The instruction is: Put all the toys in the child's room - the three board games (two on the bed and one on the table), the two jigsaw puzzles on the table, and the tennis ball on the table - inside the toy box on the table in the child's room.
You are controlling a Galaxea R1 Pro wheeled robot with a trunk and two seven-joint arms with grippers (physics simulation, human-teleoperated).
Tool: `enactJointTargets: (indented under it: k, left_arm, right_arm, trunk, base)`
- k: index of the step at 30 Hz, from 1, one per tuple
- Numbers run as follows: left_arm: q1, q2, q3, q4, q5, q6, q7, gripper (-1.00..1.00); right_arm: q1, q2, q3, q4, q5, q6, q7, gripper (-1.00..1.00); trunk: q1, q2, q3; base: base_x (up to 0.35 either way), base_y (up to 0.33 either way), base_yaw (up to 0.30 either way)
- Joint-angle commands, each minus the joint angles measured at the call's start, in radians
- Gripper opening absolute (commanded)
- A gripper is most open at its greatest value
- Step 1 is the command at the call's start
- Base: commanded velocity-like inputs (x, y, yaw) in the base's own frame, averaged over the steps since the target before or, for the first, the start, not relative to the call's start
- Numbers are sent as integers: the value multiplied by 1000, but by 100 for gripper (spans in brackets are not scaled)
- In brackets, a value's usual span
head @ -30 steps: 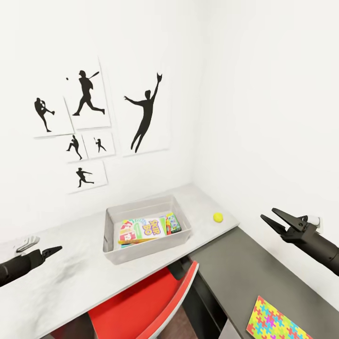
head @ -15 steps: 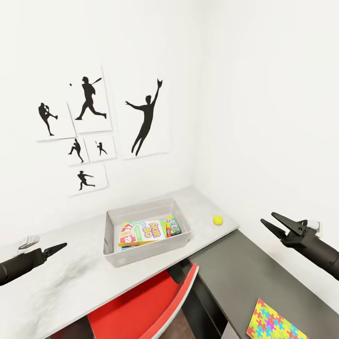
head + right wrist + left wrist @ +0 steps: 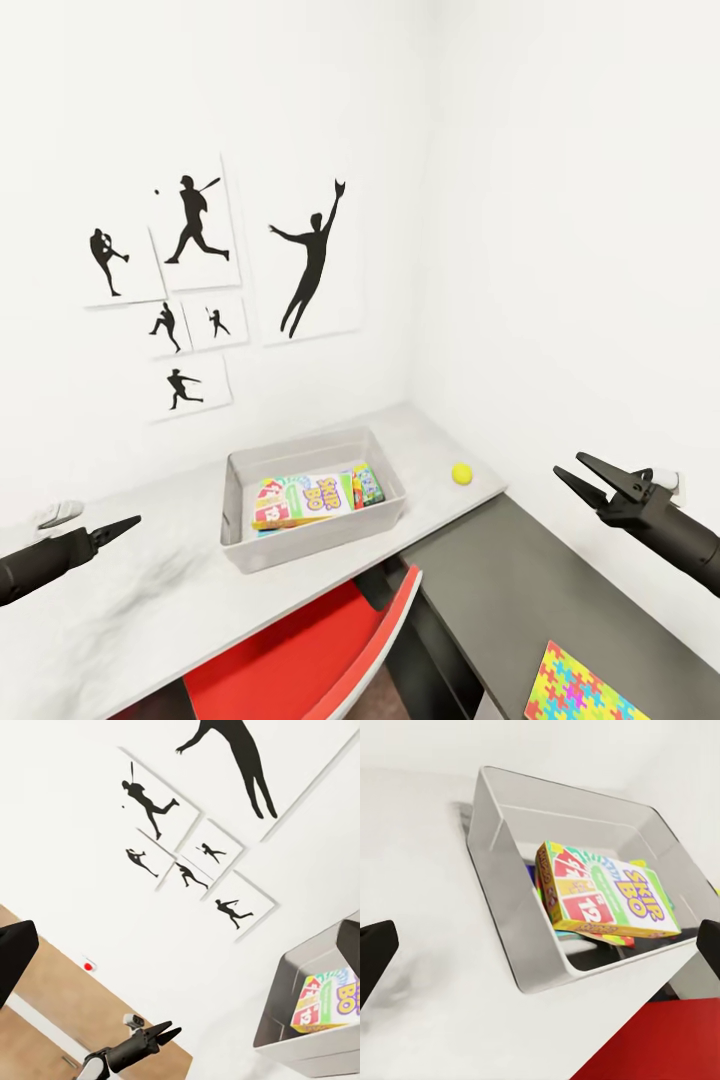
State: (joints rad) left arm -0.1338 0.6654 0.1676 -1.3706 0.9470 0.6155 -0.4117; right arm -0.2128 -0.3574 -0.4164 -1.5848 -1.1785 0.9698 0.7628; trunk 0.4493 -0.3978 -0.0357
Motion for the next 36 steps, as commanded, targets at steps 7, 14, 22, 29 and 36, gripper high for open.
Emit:
enactJointTargets:
  k: [7, 14, 22, 29, 36]
  left_arm:
    - [-1, 6, 1, 8, 12, 15, -9, 100]
    - [-2, 11, 0, 32, 14, 31, -110, 100]
    - [-3, 9, -4, 52, -101, 28, -415, 100]
    - [-2, 7, 2, 41, -205, 25, -525, 100]
    - [0, 4, 20, 29, -224, 24, -587, 100]
  right_arm:
    - [-1, 0, 0, 0, 2, 4, 3, 100]
    - [0, 0, 0, 0, 2, 4, 4, 100]
    - [0, 0, 0, 0, 2, 4, 4, 100]
    - [0, 0, 0, 0, 2, 4, 4, 100]
    - [0, 0, 1, 0, 2, 3, 4, 100]
  trunk:
    - [1, -2, 9]
    - [1, -2, 20]
    - [1, -2, 33]
    - [1, -2, 45]
    - [1, -2, 56]
  base:
    - [0, 0, 0]
    - [0, 0, 0]
    - [0, 0, 0]
    - [0, 0, 0]
    - [0, 4, 1]
